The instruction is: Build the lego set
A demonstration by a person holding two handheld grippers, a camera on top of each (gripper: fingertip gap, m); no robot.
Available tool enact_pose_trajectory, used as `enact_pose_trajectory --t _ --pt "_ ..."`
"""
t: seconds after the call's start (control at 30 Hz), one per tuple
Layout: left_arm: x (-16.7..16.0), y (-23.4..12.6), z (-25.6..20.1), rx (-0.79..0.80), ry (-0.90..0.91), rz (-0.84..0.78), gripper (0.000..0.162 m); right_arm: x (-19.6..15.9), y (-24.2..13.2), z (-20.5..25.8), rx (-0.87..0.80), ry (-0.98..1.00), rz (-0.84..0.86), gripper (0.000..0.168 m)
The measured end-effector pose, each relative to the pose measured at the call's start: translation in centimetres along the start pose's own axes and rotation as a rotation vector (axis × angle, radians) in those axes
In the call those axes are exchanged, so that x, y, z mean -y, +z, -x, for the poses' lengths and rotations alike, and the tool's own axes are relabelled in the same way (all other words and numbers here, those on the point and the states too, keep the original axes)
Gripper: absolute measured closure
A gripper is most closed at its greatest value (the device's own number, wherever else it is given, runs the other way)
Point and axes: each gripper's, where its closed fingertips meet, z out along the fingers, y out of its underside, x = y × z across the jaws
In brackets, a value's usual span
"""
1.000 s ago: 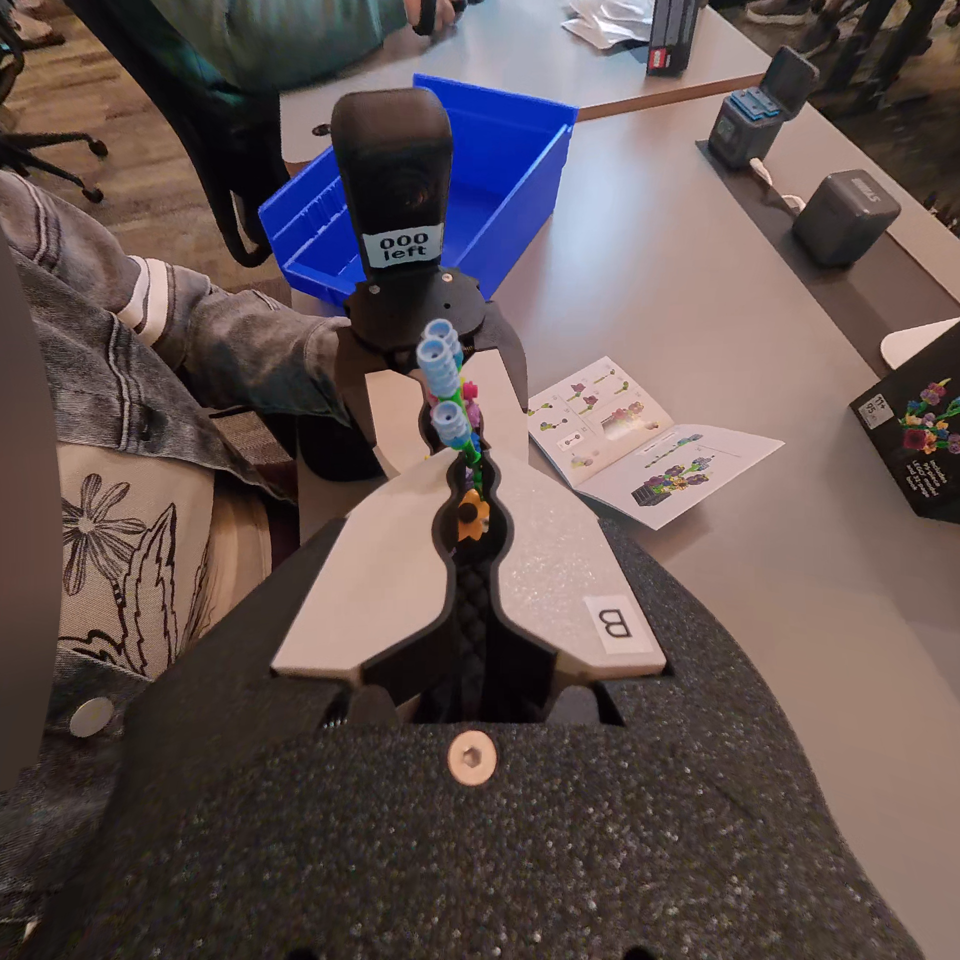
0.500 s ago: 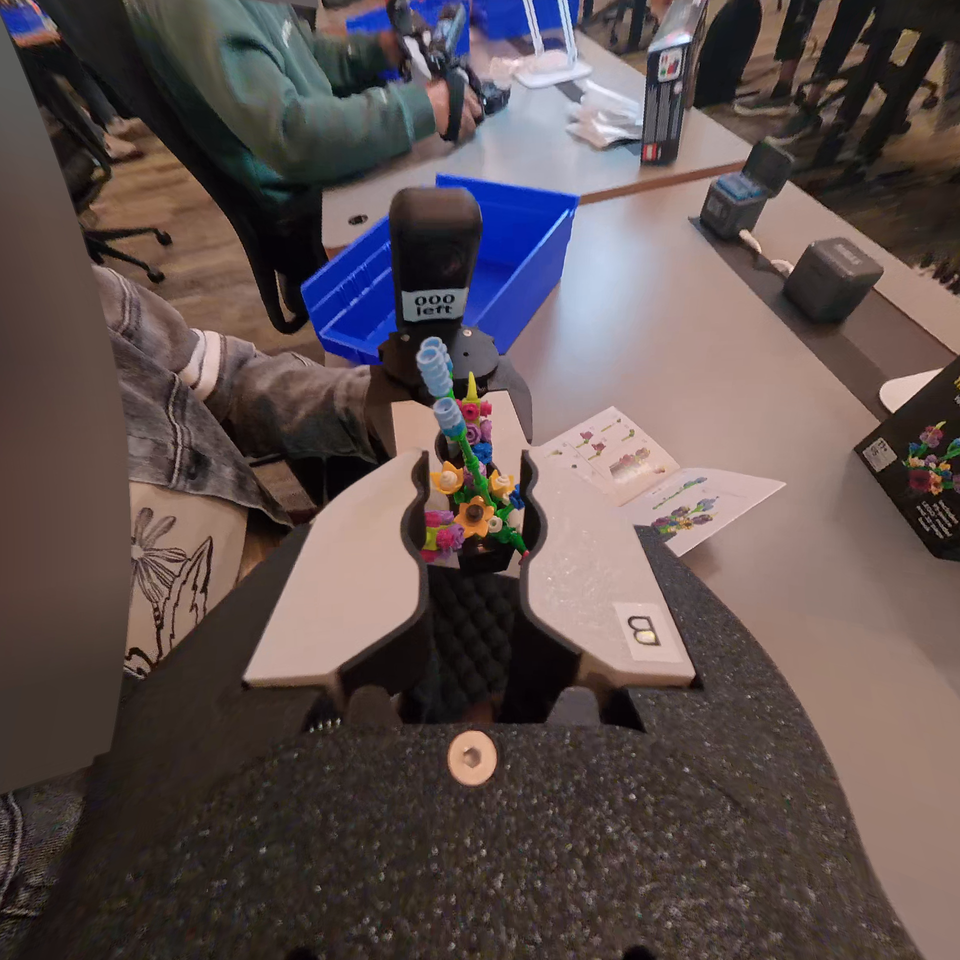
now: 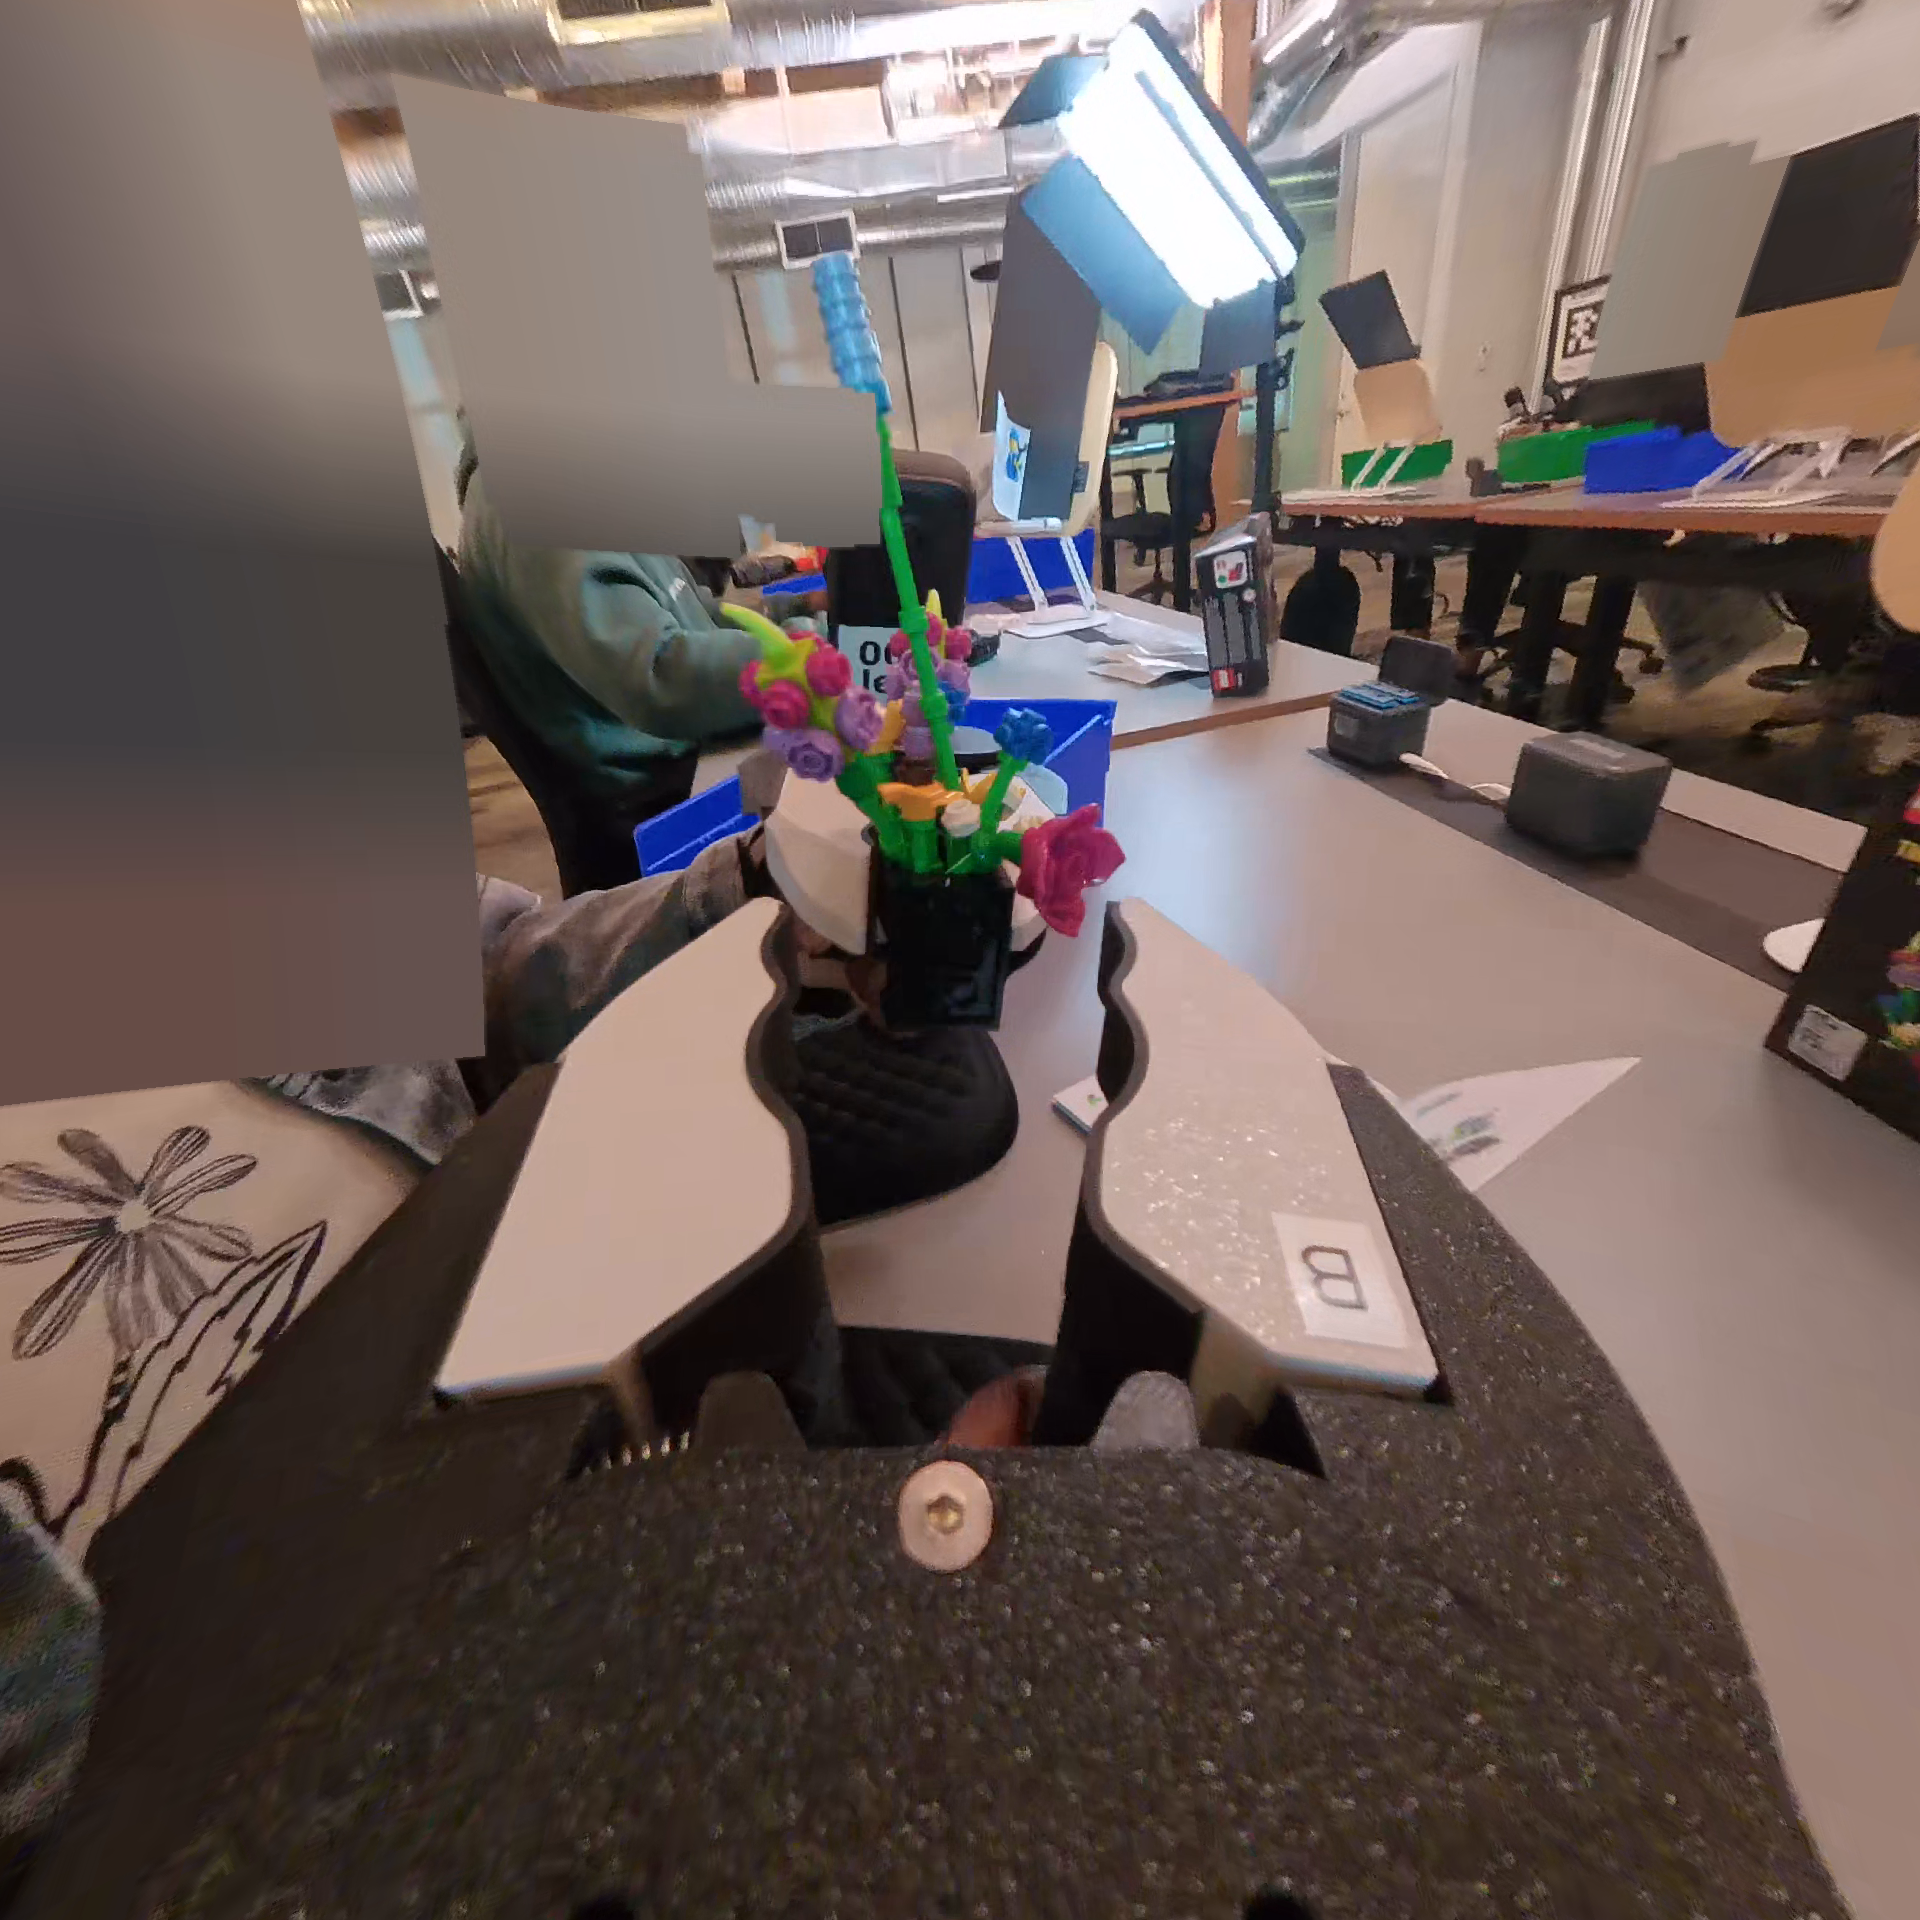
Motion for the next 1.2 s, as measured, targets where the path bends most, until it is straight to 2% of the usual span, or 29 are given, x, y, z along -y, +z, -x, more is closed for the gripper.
enact_pose_trajectory --t 0.1,0.17,0.43,0.63,0.8,0.93,1.2 --pt "-0.5 0.3 -0.3 -0.010 0.005 0.020 0.134 -0.7 1.1 0.0 0.029 0.010 0.009 0.114" --pt "-0.7 0.4 -0.5 -0.009 0.014 0.034 0.134 -1.2 1.2 -0.3 0.018 -0.014 0.026 0.124" --pt "-2.9 0.8 0.5 0.048 0.052 0.125 0.134 -2.6 0.3 -0.3 0.019 -0.037 0.051 0.143" --pt "-5.5 0.6 0.8 0.075 0.090 0.218 0.134 -5.2 0.0 -0.4 0.005 -0.016 0.116 0.143" --pt "-8.1 0.7 1.7 0.139 0.251 0.321 0.134 -7.8 -0.6 -0.6 -0.006 -0.057 0.255 0.138" --pt "-10.2 0.7 1.8 0.132 0.168 0.342 0.134 -9.3 -1.9 -0.8 0.011 -0.004 0.336 0.130" --pt "-9.9 0.2 2.0 0.138 0.160 0.279 0.134 -10.5 -3.3 -2.1 0.009 0.068 0.308 0.121"
